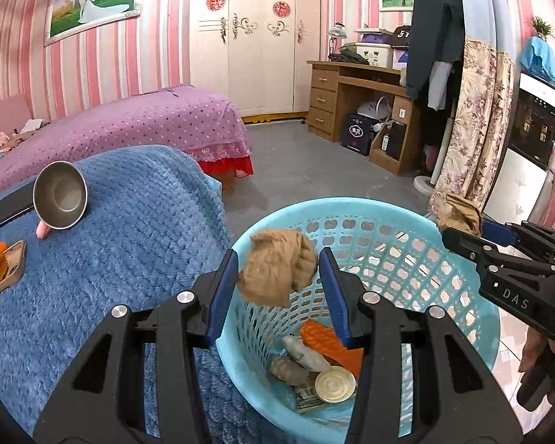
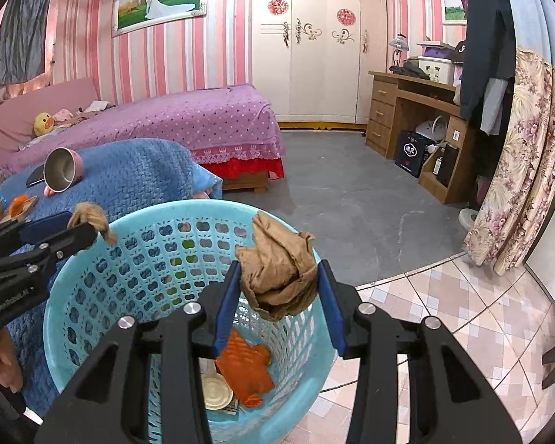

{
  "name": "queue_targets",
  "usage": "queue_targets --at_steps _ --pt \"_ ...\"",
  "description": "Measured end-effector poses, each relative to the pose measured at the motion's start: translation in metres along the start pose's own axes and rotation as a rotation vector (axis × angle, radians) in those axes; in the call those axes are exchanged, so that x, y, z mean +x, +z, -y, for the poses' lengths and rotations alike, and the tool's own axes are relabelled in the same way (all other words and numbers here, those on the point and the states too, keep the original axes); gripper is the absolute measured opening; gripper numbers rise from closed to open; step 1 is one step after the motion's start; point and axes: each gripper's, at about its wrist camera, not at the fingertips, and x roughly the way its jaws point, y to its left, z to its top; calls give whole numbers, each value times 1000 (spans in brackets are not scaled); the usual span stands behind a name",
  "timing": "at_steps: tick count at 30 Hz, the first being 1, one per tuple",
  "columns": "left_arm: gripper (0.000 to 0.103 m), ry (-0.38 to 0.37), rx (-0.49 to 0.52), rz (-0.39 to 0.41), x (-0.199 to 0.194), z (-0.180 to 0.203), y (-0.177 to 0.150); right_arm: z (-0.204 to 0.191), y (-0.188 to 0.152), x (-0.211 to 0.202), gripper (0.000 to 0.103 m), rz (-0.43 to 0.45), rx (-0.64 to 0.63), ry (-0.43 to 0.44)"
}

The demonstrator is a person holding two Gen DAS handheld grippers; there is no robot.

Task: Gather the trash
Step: 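Carry both brown paper pieces over the blue basket with both tools, then open both tools to drop the brown paper into the basket, then move both tools back over the bed toward the cardboard tube and tray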

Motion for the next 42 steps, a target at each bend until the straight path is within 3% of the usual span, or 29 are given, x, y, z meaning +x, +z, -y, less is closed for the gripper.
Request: queue_targets --at_steps 5,7,13,18,20,28,42 --pt "65 -7 -27 -15 2 -6 1 1 1 -2 42 9 16 -6" --pt "79 4 -46 -15 1 -12 3 1 0 -1 42 8 18 -2" --pt "93 54 -62 0 -5 -31 10 1 -1 2 42 0 17 10" --pt "95 94 -90 11 -12 -49 12 -2 1 1 46 0 9 -3" --pt "95 110 -93 16 -17 -56 11 -4 1 1 62 0 2 -24" --pt "97 154 -97 37 -37 -72 8 -14 6 -1 88 4 10 -55" --pt "97 230 -150 62 -80 -129 4 -69 25 -10 88 37 -4 -8"
